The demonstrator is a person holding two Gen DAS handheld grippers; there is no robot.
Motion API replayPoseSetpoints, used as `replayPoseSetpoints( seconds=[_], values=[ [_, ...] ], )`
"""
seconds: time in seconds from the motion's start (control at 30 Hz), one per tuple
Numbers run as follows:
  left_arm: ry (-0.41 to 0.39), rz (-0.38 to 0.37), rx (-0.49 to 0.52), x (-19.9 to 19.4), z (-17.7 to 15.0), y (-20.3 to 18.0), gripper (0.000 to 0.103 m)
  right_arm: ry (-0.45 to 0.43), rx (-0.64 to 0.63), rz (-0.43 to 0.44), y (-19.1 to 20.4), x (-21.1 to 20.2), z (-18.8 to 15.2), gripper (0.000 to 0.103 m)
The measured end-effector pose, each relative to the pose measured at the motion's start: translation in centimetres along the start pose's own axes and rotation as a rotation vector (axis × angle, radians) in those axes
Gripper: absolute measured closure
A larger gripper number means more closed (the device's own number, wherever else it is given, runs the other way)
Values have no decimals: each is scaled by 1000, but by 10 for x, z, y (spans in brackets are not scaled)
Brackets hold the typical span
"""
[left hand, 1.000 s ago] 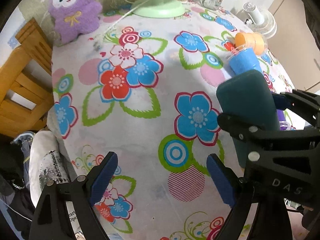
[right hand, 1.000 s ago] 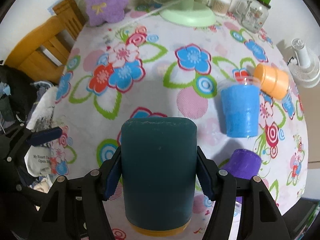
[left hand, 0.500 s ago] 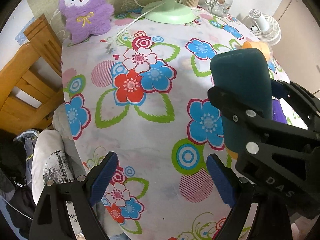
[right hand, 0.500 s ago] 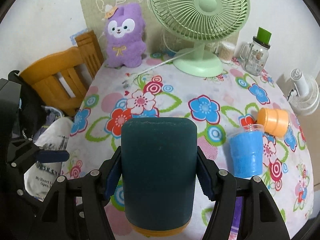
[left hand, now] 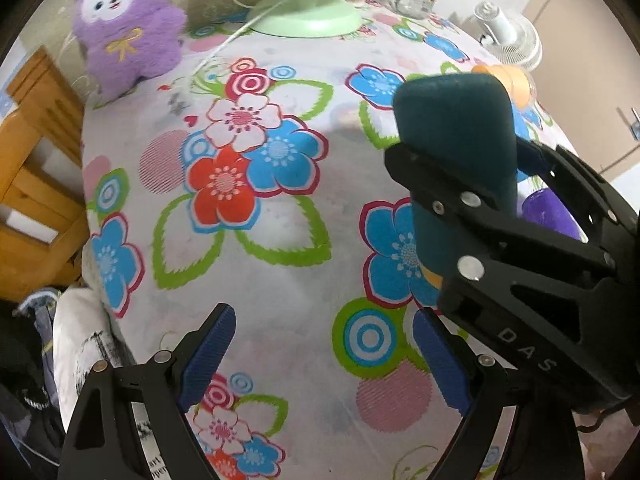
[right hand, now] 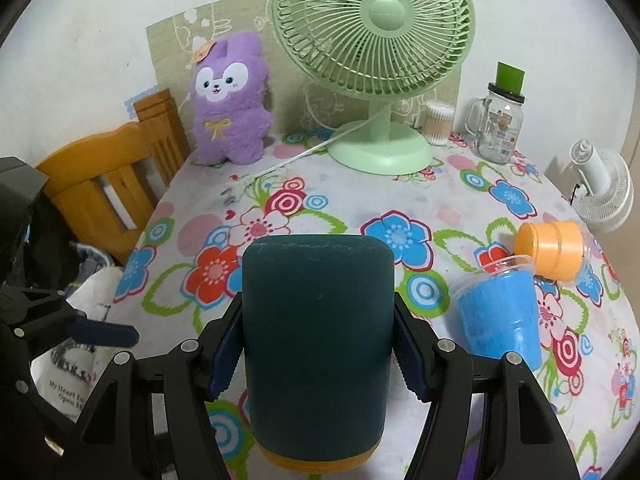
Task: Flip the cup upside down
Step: 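Lift the teal cup with the right tool, rotating its yellow rim downward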
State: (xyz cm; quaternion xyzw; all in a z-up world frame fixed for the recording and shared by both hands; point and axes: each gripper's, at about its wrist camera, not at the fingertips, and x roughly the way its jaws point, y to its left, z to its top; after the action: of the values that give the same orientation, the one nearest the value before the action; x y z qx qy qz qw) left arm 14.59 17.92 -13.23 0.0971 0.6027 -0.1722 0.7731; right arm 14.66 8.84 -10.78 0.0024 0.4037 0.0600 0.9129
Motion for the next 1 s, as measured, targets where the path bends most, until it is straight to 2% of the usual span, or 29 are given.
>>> replayPoseSetpoints(
  seconds=[0.27, 0.57, 0.77, 1.0],
  values=[
    [12, 13, 25, 19, 2, 0, 11, -45, -18, -13, -1, 9, -9, 35],
    [23, 20, 77, 26, -1, -6, 10, -100, -51, -11, 1, -5, -23, 34],
    [35, 19, 87, 26, -7, -11, 9, -83, -54, -14, 1, -15, -29, 33],
    [39, 14, 82, 28, -23, -16, 7, -21, -27, -17, -2, -15, -38, 33]
  ],
)
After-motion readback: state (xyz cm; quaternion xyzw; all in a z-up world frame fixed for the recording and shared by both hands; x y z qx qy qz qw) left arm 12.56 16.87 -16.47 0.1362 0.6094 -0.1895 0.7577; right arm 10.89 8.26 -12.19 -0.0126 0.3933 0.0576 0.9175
